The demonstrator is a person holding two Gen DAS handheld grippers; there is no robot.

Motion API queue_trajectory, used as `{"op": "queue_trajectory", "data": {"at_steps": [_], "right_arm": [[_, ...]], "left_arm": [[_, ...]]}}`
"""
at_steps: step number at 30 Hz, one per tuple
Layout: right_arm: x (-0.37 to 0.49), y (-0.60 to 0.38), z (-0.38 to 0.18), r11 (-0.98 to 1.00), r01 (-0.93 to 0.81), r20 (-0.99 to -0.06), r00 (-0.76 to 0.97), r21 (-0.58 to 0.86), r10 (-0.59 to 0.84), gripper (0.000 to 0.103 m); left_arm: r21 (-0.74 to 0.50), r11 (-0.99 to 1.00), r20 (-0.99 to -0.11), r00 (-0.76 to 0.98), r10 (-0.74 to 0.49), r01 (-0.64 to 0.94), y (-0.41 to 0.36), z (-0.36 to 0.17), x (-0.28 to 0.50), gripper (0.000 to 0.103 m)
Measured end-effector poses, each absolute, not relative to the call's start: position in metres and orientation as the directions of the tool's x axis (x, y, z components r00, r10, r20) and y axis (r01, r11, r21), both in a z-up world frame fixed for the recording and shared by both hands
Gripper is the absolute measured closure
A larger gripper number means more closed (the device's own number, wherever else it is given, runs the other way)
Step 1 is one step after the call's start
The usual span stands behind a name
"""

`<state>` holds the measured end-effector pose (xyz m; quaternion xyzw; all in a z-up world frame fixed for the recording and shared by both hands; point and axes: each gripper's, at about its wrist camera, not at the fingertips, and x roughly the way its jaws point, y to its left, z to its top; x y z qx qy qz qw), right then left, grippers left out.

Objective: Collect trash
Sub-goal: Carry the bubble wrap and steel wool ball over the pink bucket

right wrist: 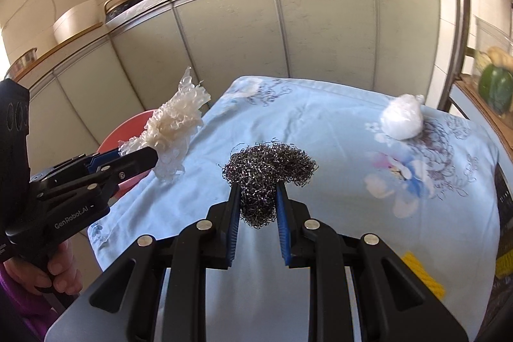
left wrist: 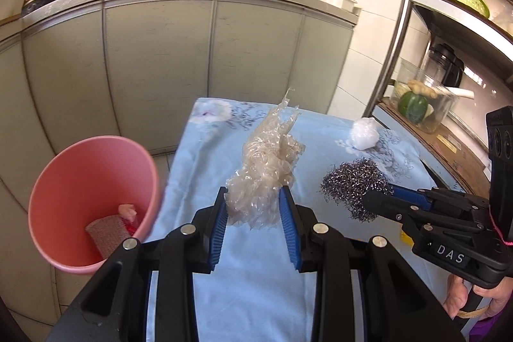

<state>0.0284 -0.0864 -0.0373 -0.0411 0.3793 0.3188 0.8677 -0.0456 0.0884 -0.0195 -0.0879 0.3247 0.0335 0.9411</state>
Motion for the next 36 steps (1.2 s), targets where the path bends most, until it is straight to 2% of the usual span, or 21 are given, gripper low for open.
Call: {"op": "queue_trajectory", "data": {"at_steps": [24,36], "right_arm": [[0.026,0.039,-0.024,0.631,-0.761,-0.684,0.381,0.15,0.622,0.081],[0.027,0.119,-0.041,0.533,-0.832,-0.718,0.277,0.153,0.639,0.081]], "left_arm": [[-0.16,0.912,-0.609,0.765,0.209,-0.377,0.191,-0.024,-0.084,0.072],[-0.137,0.853,-0.675,0.677,0.292,-0.504,0.241,-0.054,-0.095,0.072]]}}
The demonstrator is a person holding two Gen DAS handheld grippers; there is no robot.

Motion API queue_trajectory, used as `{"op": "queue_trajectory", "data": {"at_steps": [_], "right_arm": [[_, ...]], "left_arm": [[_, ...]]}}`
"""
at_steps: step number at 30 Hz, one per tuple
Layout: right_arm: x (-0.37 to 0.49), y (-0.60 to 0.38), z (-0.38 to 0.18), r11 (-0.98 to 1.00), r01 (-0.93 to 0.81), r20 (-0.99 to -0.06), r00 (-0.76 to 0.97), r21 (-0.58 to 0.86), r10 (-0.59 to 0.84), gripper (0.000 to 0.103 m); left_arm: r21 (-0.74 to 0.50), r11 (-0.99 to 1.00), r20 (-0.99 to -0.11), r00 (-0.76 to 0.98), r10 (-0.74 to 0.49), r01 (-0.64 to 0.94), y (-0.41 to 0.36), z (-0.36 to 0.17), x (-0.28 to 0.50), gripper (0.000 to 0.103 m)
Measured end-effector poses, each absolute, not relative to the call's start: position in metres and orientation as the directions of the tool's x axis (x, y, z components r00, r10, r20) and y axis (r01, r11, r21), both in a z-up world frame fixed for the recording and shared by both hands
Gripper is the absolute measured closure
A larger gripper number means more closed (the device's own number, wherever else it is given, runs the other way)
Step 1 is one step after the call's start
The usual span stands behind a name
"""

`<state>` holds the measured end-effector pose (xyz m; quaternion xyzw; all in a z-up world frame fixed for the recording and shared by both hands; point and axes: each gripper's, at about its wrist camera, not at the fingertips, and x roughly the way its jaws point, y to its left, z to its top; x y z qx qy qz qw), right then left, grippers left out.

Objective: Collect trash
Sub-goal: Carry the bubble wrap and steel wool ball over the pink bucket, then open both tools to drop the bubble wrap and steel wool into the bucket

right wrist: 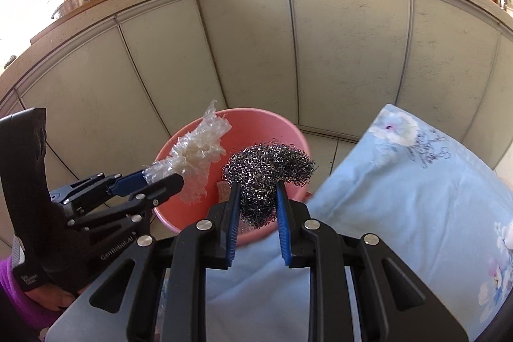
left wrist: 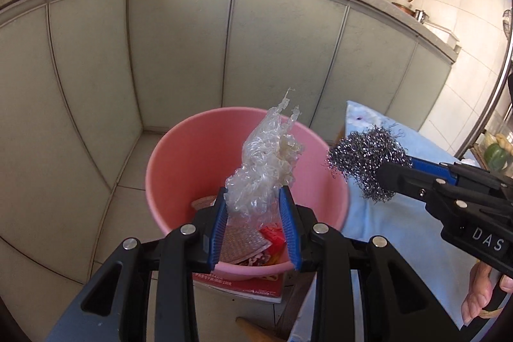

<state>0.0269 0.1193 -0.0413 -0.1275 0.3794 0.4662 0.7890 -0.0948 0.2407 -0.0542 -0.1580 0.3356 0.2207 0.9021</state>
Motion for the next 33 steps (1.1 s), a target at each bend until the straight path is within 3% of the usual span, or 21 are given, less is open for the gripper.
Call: {"op": "queue_trajectory", "data": {"at_steps": [15,22,33], "right_arm": [[0.029,0.169,-0.072,0.503,-0.851,-0.774,0.216,0.149,0.595,0.081],[0.03,0.165,-0.075,0.501,-0.847,-0.765,0.201,0.179,0.612,0.063],[0.025,0.147,-0.069,0.517,-0.836,-0.749,0.223,0.182,0.624,0.062]], "left_arm": [[-0.122,0.819,-0.742,0.6,0.3,-0.561,0.259,-0.081,-0.091,0.068],[-0.12,0.812,-0.749,0.589,0.304,-0.571,0.26,-0.08,-0.09,0.06],[-0.131,0.814,-0.728,0.612,0.309,-0.566,0.255,-0.07,-0.092,0.058]]}}
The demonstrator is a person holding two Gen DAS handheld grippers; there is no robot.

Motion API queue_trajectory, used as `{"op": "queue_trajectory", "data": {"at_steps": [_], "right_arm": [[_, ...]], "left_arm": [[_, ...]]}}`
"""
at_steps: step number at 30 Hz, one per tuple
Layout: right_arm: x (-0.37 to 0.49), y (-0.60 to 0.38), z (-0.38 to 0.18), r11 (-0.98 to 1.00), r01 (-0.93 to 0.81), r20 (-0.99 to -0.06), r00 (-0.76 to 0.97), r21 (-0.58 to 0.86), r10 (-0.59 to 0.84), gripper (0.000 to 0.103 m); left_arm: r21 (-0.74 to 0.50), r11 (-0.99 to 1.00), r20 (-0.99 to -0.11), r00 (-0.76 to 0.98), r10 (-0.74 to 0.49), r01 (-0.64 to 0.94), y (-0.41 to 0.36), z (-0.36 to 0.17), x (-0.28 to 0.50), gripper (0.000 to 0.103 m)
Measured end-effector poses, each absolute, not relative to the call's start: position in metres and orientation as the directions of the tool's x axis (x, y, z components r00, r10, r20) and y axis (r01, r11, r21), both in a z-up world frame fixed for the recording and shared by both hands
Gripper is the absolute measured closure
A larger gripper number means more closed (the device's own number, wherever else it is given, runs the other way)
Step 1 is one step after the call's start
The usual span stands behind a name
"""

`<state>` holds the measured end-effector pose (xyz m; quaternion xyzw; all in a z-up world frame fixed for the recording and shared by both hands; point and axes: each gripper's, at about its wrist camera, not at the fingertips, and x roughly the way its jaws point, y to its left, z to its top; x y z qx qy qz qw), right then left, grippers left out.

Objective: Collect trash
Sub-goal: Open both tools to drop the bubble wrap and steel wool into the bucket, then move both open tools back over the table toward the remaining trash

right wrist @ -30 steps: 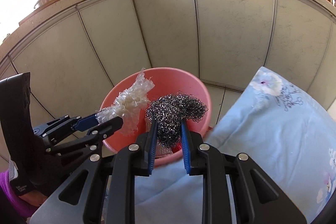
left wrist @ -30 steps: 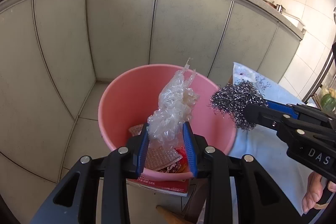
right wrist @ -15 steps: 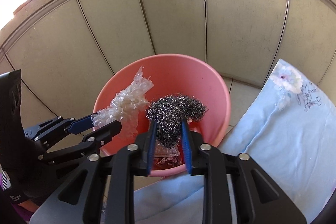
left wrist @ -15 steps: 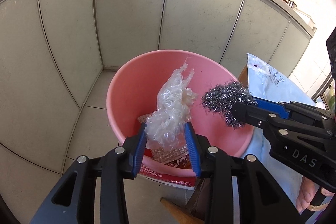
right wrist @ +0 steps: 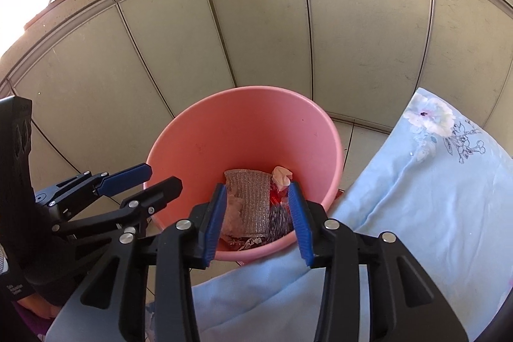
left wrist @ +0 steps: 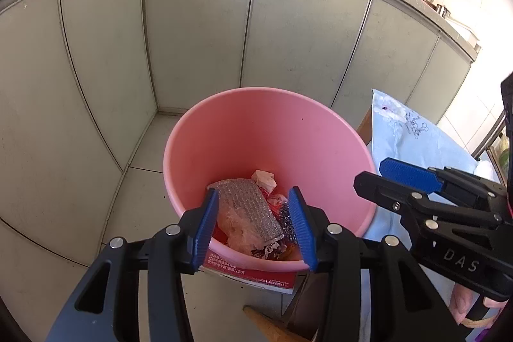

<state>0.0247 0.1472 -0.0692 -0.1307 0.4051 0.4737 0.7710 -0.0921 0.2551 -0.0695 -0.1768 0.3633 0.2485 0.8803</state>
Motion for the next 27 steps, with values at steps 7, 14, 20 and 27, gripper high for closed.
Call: {"op": "queue_trajectory", "data": {"at_steps": [7,14,20,27], "right_arm": [[0.022,0.129,-0.063,0.532,-0.823,-0.734,0.235,0.198,0.637,0.062],[0.019,0.095,-0.056,0.558,-0.804,-0.72,0.262,0.206,0.643,0.062],[0.021,0.054,-0.053,0.596,-0.774,-0.713,0.292,0.216,0.638,0.062],[0.017,0.013,-0.047,0.636,-0.743,-0.701,0.339,0.21,0.628,0.062]], "left_arm": [[-0.153,0.816,-0.718,0.63,0.296,-0.557,0.251,-0.065,-0.095,0.058],[-0.157,0.844,-0.695,0.664,0.275,-0.513,0.237,-0.054,-0.093,0.056],[-0.161,0.862,-0.684,0.683,0.254,-0.481,0.224,-0.047,-0.088,0.054],[-0.16,0.875,-0.687,0.688,0.234,-0.457,0.209,-0.045,-0.084,0.053]]}}
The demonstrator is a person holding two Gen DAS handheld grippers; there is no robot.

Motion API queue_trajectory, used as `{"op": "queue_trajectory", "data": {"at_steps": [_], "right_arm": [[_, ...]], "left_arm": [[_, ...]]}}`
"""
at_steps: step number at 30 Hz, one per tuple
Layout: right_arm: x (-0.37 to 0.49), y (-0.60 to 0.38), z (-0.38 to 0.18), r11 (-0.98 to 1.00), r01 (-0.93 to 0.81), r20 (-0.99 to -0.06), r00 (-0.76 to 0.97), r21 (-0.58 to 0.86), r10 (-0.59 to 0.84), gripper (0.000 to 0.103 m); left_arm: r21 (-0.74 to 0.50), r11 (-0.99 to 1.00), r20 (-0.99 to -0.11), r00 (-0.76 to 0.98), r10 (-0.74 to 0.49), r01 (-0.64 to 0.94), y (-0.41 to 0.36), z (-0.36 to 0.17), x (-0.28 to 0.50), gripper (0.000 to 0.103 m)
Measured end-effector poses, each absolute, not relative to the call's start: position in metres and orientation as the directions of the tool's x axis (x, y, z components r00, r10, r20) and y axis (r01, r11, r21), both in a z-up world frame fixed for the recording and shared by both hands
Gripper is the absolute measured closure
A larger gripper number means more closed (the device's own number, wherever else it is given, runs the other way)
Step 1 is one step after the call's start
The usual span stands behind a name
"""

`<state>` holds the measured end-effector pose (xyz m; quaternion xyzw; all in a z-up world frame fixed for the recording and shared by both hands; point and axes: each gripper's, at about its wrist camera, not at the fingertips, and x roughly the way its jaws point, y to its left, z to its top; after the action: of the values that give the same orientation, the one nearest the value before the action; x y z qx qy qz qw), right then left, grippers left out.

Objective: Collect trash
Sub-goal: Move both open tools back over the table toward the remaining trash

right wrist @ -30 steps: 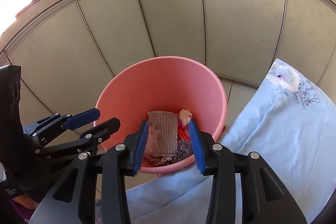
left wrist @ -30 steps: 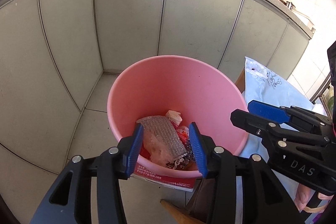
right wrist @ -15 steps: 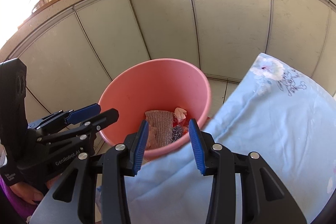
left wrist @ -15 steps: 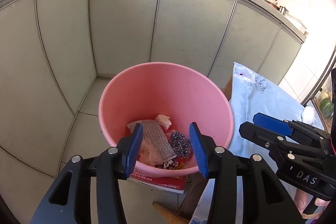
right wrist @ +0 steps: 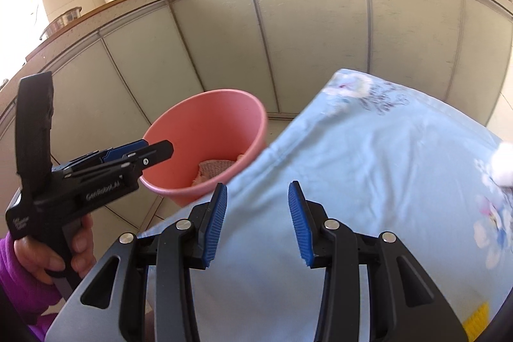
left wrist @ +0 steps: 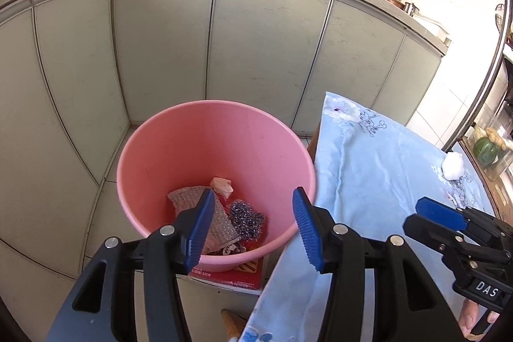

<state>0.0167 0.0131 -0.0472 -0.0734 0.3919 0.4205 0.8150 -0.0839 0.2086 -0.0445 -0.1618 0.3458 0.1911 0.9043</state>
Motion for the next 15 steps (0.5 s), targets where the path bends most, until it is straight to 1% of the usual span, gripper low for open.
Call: {"op": "queue_trajectory", "data": {"at_steps": [8,15], "right_arm": [[0.008,-0.048,-0.042,0.701,-0.689,-0.684,0.422,0.185,0.595,0.062],[0.003,-0.119,-0.046,0.787,-0.593,-0.683,0.507,0.166,0.526,0.062]], "left_arm": [[-0.209,0.893,-0.683,0.713,0.158,-0.398,0.181,-0.039,-0.071,0.052],[-0.194,0.928,-0.681,0.724,0.105,-0.317,0.147,-0.036,-0.052,0.052]]}}
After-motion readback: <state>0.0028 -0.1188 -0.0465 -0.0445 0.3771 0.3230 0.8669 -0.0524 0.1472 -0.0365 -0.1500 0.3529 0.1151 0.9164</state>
